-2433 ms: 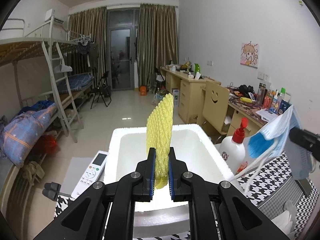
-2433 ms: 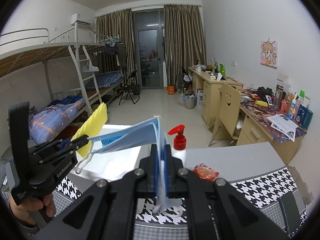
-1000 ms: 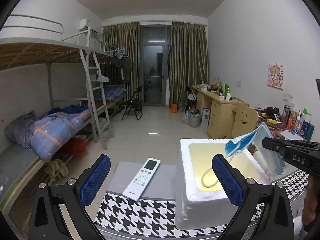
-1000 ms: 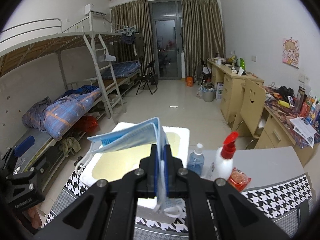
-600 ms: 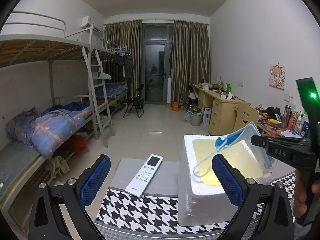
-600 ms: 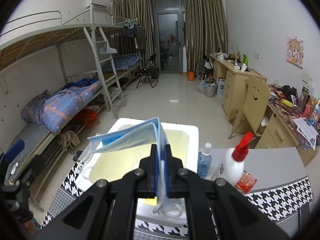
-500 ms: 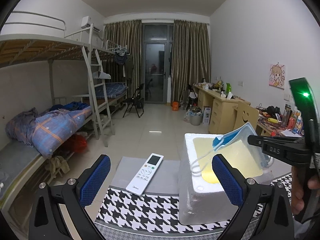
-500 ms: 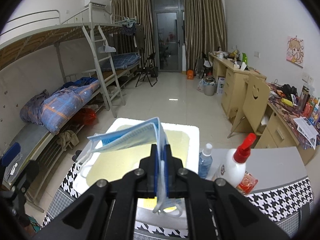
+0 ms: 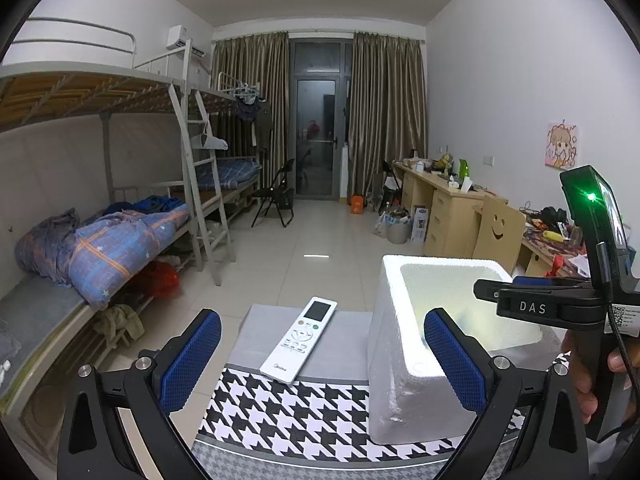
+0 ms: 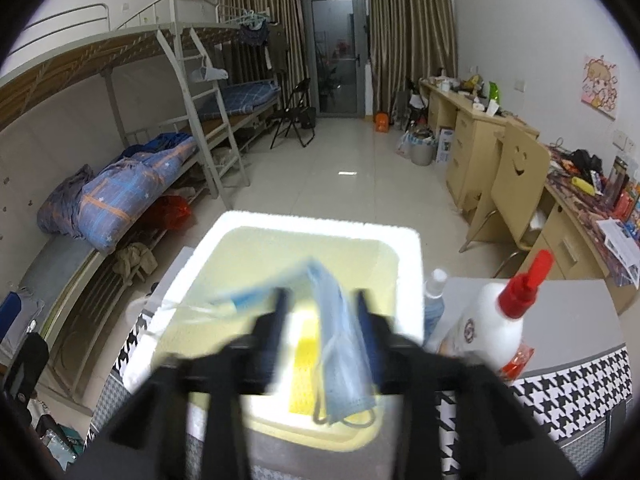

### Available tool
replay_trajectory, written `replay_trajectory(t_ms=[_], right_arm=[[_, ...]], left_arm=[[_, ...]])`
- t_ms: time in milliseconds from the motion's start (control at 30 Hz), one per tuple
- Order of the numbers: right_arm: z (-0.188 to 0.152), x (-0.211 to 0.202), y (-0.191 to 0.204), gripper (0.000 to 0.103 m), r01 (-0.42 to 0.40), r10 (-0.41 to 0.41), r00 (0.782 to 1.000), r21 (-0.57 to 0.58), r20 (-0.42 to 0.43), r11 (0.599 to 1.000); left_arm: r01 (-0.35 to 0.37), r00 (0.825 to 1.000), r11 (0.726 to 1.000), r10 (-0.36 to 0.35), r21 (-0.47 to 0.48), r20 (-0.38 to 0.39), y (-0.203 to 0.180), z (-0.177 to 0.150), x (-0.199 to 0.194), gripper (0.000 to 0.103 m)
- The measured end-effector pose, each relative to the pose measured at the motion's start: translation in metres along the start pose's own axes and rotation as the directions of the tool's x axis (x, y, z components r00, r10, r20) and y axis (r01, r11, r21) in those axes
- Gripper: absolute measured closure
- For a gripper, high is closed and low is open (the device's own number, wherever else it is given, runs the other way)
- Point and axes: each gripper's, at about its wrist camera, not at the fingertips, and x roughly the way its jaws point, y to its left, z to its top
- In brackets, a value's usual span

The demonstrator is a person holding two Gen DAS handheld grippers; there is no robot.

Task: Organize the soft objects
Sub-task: 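Lower the mask into the foam box and open the right gripper, then move both tools back toward the remaining cloth and sock on the table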

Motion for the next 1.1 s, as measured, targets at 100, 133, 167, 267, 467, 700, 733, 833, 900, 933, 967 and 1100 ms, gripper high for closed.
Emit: replay_trajectory(t_ms=[100, 133, 167, 267, 467, 700, 733, 833, 900, 933, 967, 1100], right_arm=[[-0.003, -0.002, 0.003, 0.034, 0.013, -0.013, 1.0, -0.024, 0.001, 1.0], [-0.003, -0.003, 0.003, 0.034, 0.012, -0.012, 1.0, -0.034, 0.0, 0.999], [-0.004, -0.005, 0.003, 0.034, 0.015, -0.014, 1.0, -0.037, 0.005, 0.999], [-0.004, -0.01, 0.002, 0.034, 0.006, -0.006, 1.0, -0.033, 0.015, 0.999], [-0.005, -0.031, -0.002, 0.016, 0.036, -0.032, 0.996, -0.045, 0.082, 0.998], [-0.013, -0.051, 0.002, 0.009, 0.033, -0.023, 0.992, -0.08, 0.124, 0.996], [-0.013, -0.055, 0.002, 0.009, 0.03, -0.019, 0.991, -0.08, 0.13, 0.996], [-0.013, -0.064, 0.0, 0.009, 0.017, -0.007, 0.99, -0.071, 0.139, 0.997], [-0.017, -0.068, 0.001, 0.009, 0.025, -0.016, 0.988, -0.058, 0.151, 0.998], [-0.017, -0.07, 0.0, 0.009, 0.026, -0.017, 0.988, -0.058, 0.152, 0.998], [-0.018, -0.072, 0.001, 0.009, 0.025, -0.015, 0.988, -0.058, 0.153, 0.998], [-0.023, -0.083, -0.003, 0.009, 0.022, -0.013, 0.986, -0.051, 0.169, 0.998]], left_arm=[[0.002, 1.0, 1.0, -0.002, -0.001, -0.004, -0.001, -0.001, 0.0, 0.001], [0.004, 1.0, 1.0, -0.004, 0.001, -0.005, -0.001, -0.001, 0.0, 0.001], [0.005, 1.0, 1.0, -0.005, 0.004, -0.006, -0.002, -0.001, 0.0, 0.001], [0.01, 1.0, 1.0, -0.01, 0.007, -0.003, -0.004, 0.001, -0.002, 0.001], [0.011, 1.0, 1.0, -0.011, 0.016, -0.002, -0.008, 0.002, -0.003, 0.001], [0.027, 1.0, 1.0, -0.027, 0.015, -0.009, -0.015, 0.002, -0.013, 0.001], [0.027, 1.0, 0.999, -0.027, 0.017, -0.008, -0.016, 0.003, -0.014, 0.001], [0.034, 0.999, 0.999, -0.034, 0.03, -0.004, -0.02, 0.002, -0.018, 0.001], [0.033, 0.999, 0.999, -0.033, 0.029, 0.0, -0.021, 0.001, -0.022, 0.001], [0.035, 0.999, 0.999, -0.035, 0.029, 0.0, -0.021, 0.002, -0.023, 0.001], [0.037, 0.999, 0.999, -0.037, 0.03, 0.001, -0.022, 0.002, -0.026, 0.001], [0.044, 0.999, 0.998, -0.044, 0.034, 0.013, -0.023, 0.004, -0.035, 0.001]])
